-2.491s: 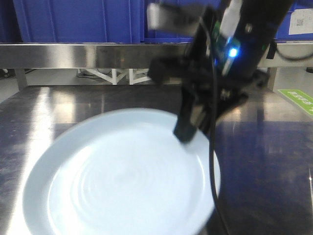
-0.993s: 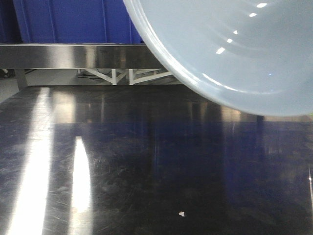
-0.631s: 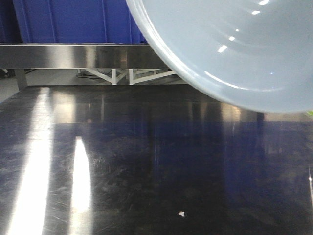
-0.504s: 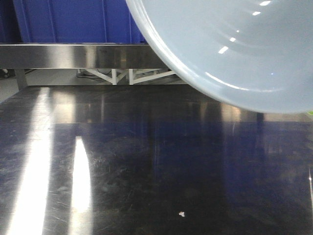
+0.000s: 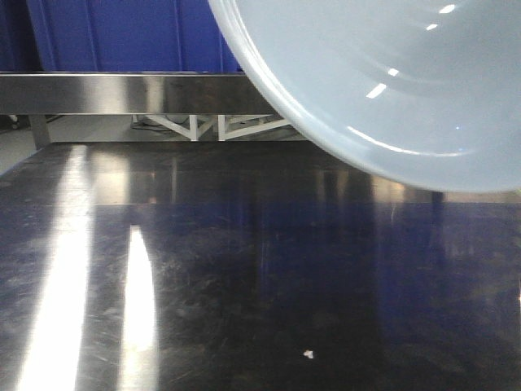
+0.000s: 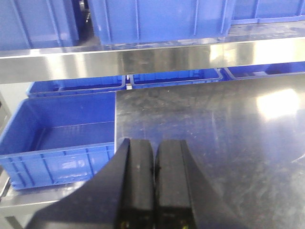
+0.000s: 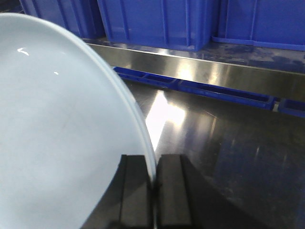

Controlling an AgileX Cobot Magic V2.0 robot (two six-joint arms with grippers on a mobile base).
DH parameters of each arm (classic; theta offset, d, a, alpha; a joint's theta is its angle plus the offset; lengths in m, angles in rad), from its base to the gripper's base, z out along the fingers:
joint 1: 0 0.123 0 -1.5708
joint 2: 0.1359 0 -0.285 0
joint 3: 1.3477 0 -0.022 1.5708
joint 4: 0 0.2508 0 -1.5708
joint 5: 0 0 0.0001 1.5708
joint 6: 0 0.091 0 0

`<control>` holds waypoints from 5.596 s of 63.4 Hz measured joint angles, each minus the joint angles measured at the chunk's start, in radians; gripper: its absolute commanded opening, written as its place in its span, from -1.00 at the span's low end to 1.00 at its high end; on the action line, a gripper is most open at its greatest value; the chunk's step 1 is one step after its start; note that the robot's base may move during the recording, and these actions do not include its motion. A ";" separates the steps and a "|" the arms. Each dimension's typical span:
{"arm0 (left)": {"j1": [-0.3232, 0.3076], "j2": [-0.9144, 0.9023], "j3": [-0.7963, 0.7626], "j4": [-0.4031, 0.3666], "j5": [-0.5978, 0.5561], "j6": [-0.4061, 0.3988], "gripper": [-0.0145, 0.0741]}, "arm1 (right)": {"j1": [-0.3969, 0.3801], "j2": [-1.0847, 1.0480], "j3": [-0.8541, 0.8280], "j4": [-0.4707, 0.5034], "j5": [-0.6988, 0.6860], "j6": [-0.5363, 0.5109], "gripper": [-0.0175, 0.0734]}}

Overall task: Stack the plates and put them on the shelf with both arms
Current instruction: 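Lift the plate stack up off the table with the right gripper, then hold the plate stack in the right gripper while driving to the bin rack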

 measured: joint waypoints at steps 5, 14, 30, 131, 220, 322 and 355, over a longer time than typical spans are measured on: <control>0.000 0.000 0.000 0.000 0.000 0.000 -0.48 | 0.000 0.000 0.000 0.000 0.000 0.000 -0.49; 0.000 0.000 0.000 0.000 0.000 0.000 -0.48 | 0.000 0.000 0.000 0.000 0.000 0.000 -0.49; 0.000 0.000 0.000 0.000 0.000 0.000 -0.48 | 0.000 0.000 0.000 0.000 0.000 0.000 -0.49; 0.000 0.000 0.000 0.000 0.000 0.000 -0.48 | 0.000 0.000 0.000 0.000 0.000 -0.002 -0.49; 0.000 0.000 0.000 0.000 0.000 0.000 -0.48 | 0.000 0.000 0.000 0.000 0.004 -0.002 -0.49; 0.000 0.000 0.000 0.000 0.000 0.000 -0.48 | 0.000 -0.005 0.000 0.000 0.004 -0.002 -0.49; 0.000 0.000 0.000 0.000 0.000 0.000 -0.48 | 0.000 -0.005 0.000 0.000 0.012 -0.002 -0.49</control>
